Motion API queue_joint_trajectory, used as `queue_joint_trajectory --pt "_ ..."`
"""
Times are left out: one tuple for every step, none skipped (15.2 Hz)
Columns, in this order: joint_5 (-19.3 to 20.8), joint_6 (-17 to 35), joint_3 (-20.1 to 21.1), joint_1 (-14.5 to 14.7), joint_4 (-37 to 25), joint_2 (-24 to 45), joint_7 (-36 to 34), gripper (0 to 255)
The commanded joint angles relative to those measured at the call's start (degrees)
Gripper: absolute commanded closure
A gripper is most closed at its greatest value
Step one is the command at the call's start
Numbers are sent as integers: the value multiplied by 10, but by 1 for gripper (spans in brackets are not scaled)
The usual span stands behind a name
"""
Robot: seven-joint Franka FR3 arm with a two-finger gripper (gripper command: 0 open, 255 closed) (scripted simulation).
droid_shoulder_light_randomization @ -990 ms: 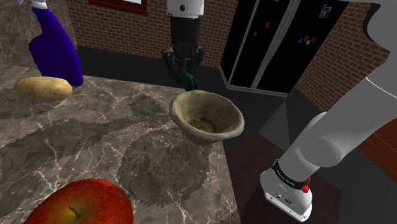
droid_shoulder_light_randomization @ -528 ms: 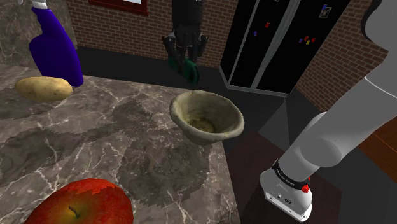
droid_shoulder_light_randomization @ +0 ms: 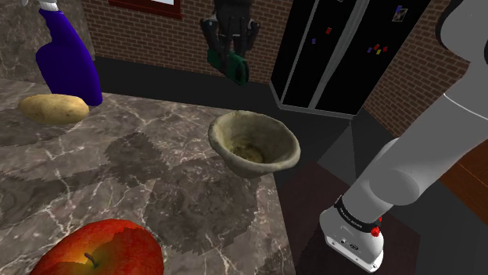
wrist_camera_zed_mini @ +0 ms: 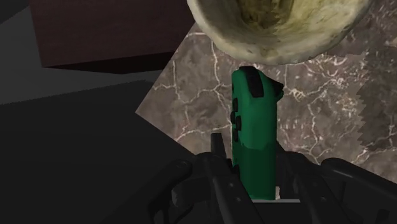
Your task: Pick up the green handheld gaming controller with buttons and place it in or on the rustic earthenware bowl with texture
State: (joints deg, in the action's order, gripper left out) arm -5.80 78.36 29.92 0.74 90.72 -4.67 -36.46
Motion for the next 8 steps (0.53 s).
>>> queue_joint_trajectory --pt "2 -16 1 1 -20 5 -3 255" --pt "3 -24 2 1 -32 9 -5 255" --pt "5 -33 3 1 -44 13 -7 255" --pt "7 -41 3 2 -56 17 -9 255" --pt "8 -50 4 3 -69 21 -11 255" --pt "10 -59 5 3 -82 26 -14 255" --pt "11 -60 6 3 -84 27 -14 255" --pt "1 -58 7 6 -67 9 -19 255"
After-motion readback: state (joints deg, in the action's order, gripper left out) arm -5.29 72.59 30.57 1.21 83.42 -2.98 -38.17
